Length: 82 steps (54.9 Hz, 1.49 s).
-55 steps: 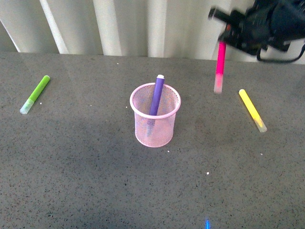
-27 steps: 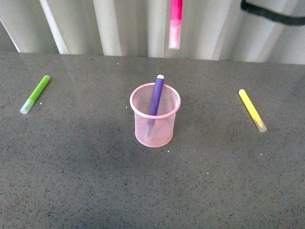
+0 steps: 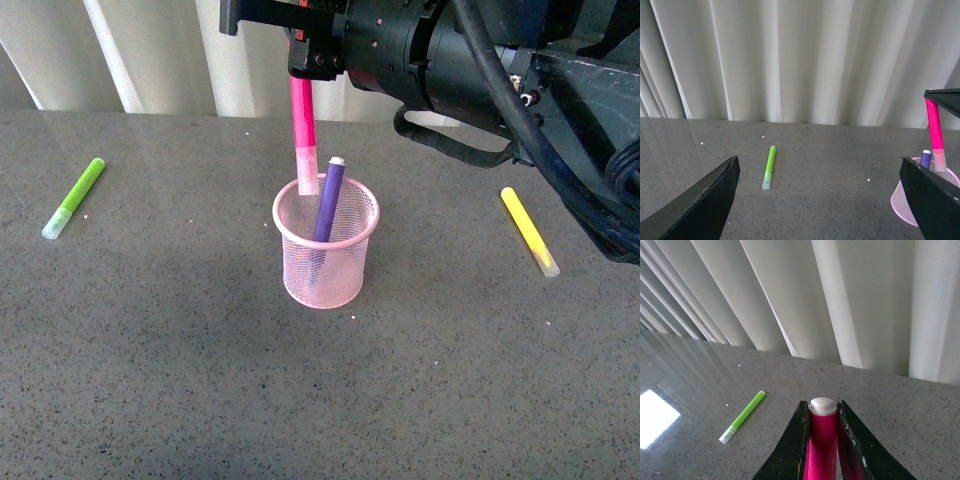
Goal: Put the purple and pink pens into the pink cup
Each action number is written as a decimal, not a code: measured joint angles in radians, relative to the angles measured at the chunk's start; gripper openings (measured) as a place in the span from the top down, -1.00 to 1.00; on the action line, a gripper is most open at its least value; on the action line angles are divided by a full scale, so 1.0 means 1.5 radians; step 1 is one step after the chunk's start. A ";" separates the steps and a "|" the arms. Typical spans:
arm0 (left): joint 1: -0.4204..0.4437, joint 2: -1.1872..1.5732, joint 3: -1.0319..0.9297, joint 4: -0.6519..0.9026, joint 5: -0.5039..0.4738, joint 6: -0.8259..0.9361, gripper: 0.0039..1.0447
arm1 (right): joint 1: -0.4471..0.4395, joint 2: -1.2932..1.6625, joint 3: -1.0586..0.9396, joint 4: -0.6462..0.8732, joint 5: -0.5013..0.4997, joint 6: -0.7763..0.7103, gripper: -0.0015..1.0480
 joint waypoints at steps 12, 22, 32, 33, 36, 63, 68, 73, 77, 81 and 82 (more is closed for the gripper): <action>0.000 0.000 0.000 0.000 0.000 0.000 -0.88 | -0.006 0.026 0.001 0.008 0.003 -0.011 0.79; 0.000 0.000 0.000 0.000 0.000 0.000 -0.88 | -0.007 0.056 0.001 0.028 0.012 -0.013 0.79; 0.000 0.000 0.000 0.000 0.000 0.000 -0.88 | -0.005 0.082 0.001 0.042 0.016 -0.012 0.79; 0.000 0.000 0.000 0.000 0.000 0.000 -0.88 | -0.005 0.083 0.001 0.042 0.016 -0.012 0.79; 0.000 0.000 0.000 0.000 0.000 0.000 -0.88 | -0.004 0.089 0.001 0.043 0.017 -0.013 0.79; 0.000 0.000 0.000 0.000 0.000 0.000 -0.88 | -0.005 0.091 0.003 0.046 0.014 -0.016 -0.18; 0.000 0.000 0.000 0.000 0.000 0.000 -0.88 | -0.009 0.091 0.003 0.045 0.014 -0.016 -0.45; 0.000 0.000 0.000 0.000 0.000 0.000 -0.88 | -0.016 0.091 0.003 0.045 0.014 -0.016 -0.78; 0.000 0.000 0.000 0.000 0.000 0.000 -0.88 | -0.023 0.087 0.003 0.040 0.016 -0.015 -0.88; 0.000 0.000 0.000 0.000 0.000 0.000 -0.88 | -0.035 0.068 -0.002 0.023 0.029 -0.017 -0.86; 0.000 0.000 0.000 0.000 0.000 0.000 -0.88 | -0.042 0.054 -0.006 0.016 0.034 -0.019 -0.87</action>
